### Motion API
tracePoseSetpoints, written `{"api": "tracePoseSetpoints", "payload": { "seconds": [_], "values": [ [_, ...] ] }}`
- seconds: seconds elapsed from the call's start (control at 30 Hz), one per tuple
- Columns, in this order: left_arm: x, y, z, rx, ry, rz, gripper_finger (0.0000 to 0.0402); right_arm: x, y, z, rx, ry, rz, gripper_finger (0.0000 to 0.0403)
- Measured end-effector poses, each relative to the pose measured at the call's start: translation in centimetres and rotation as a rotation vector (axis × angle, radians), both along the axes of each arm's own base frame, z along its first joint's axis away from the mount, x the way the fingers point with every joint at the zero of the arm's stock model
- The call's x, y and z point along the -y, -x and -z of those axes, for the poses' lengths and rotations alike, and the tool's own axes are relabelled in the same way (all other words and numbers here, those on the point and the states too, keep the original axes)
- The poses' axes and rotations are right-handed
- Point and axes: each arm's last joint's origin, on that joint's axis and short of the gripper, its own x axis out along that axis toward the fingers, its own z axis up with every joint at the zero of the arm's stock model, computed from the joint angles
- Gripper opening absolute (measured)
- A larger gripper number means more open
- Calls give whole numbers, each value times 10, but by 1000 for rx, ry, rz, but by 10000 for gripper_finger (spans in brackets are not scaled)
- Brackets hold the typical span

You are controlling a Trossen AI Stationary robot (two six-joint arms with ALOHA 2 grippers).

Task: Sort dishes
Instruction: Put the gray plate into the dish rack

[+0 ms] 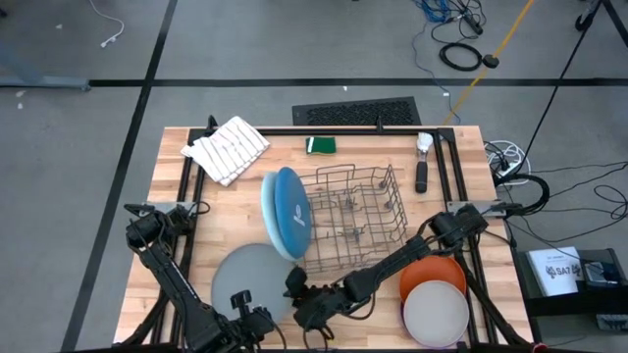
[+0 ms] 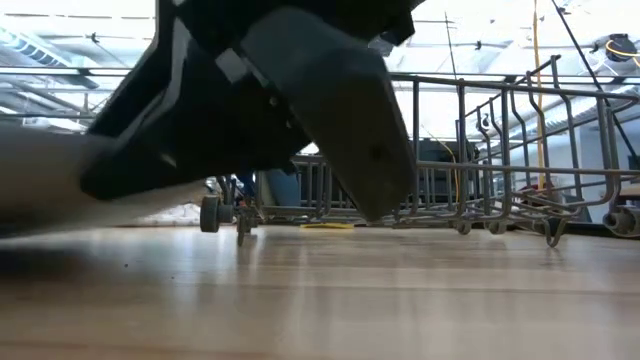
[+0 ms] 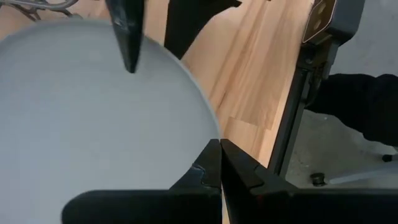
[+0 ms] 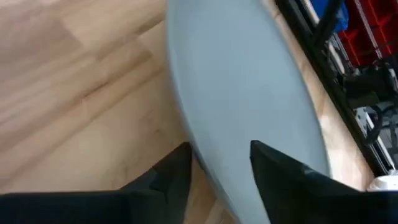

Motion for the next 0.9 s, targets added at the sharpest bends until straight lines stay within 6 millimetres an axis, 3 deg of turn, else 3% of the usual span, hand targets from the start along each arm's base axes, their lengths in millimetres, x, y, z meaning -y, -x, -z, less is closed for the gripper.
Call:
{"api": "tracePoseSetpoints", "payload": {
  "seconds": [0.27, 0.67, 0.9],
  "values": [
    [1, -1, 0, 8, 5, 7, 0, 4, -3, 6, 2, 87, 31, 15],
    [2, -1, -4, 28, 12, 8, 0, -1, -1, 4, 13, 118, 4, 3],
    [2, -4, -47, 189, -13, 78, 0, -11, 4, 3, 11, 138, -72, 2]
  ]
}}
